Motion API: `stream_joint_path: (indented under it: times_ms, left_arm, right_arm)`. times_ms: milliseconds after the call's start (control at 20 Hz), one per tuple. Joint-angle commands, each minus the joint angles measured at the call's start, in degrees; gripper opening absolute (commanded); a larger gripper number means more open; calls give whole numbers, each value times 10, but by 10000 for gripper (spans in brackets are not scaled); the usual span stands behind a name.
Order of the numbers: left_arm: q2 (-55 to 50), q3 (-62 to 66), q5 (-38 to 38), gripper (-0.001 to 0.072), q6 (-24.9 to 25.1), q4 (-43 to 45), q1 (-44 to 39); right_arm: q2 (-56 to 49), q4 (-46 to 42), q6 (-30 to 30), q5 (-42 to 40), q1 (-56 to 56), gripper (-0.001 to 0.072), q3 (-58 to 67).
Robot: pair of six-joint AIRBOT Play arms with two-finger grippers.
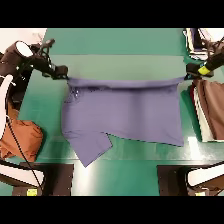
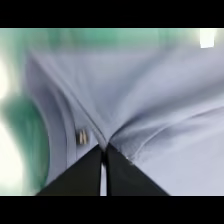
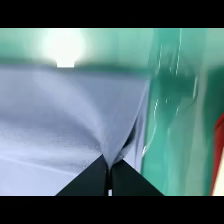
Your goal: Fold the shirts.
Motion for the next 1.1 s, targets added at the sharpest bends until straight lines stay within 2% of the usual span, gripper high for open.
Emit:
stream_joint_path:
  times_ms: [0, 100, 150, 200, 250, 300, 450, 550, 850, 1050]
  left_arm:
    - [0, -59, -34, 24, 13, 2, 1]
    - [0, -82, -18, 27, -7, 3, 1]
    - [0, -83, -14, 202, -20, 3, 1]
    - [1, -82, -10, 521, -26, 4, 1]
    - [5, -79, -11, 540, -31, 5, 1]
    - [15, -79, -13, 484, -32, 6, 1]
    - [77, -86, -50, 485, -38, 58, 1]
    - [141, -134, -80, 485, -42, 86, 1]
    - [385, -445, -77, 485, -102, 60, 1]
    - [471, -588, -43, 485, -135, 3, 1]
  right_arm:
    - [69, 4, 0, -67, 7, 17, -149]
    - [104, 5, 0, -119, 11, 18, -211]
    - [115, 13, 0, -135, 10, 39, -230]
    - [122, 30, 0, -142, 10, 250, -242]
    - [122, 43, 0, -137, 10, 461, -244]
    - [124, 48, 0, -128, 10, 472, -243]
    - [149, 48, 0, -84, 3, 472, -244]
    - [177, 52, 0, -59, -3, 472, -244]
    - [244, 53, 0, -80, -5, 471, -244]
    - [247, 54, 0, -71, -5, 471, -244]
